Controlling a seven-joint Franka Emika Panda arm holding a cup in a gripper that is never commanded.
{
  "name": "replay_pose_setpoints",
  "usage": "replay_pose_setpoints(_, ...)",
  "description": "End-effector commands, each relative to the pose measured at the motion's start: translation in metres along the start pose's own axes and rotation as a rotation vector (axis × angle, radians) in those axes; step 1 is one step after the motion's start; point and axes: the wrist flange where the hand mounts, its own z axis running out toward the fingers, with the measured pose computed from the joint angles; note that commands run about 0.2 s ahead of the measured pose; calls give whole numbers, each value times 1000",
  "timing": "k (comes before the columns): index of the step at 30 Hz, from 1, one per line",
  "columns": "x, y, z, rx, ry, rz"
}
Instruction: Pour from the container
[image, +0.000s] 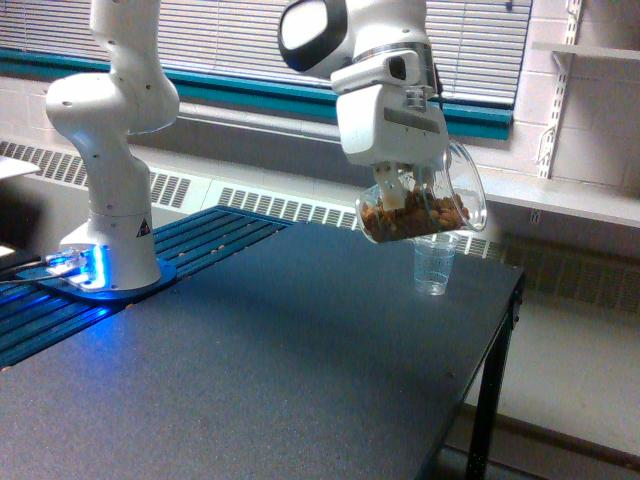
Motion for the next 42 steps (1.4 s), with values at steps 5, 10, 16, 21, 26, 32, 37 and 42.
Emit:
replay_pose_setpoints(5, -29, -44, -9, 50, -4, -86)
replay_pose_setpoints(10, -31, -44, -12, 57, 12, -98)
replay_pose_setpoints(16, -39, -49, -14, 84, 26, -144)
replay_pose_setpoints(21, -53, -59, -14, 119, 28, -198)
replay_pose_setpoints(26, -71, -71, -16, 152, 28, -263)
replay_pose_setpoints(32, -94, -88, -20, 194, 32, -354)
replay_pose_setpoints(37, -109, -102, -26, 228, 41, -438)
replay_pose_setpoints(42, -122, -116, -34, 255, 62, -530)
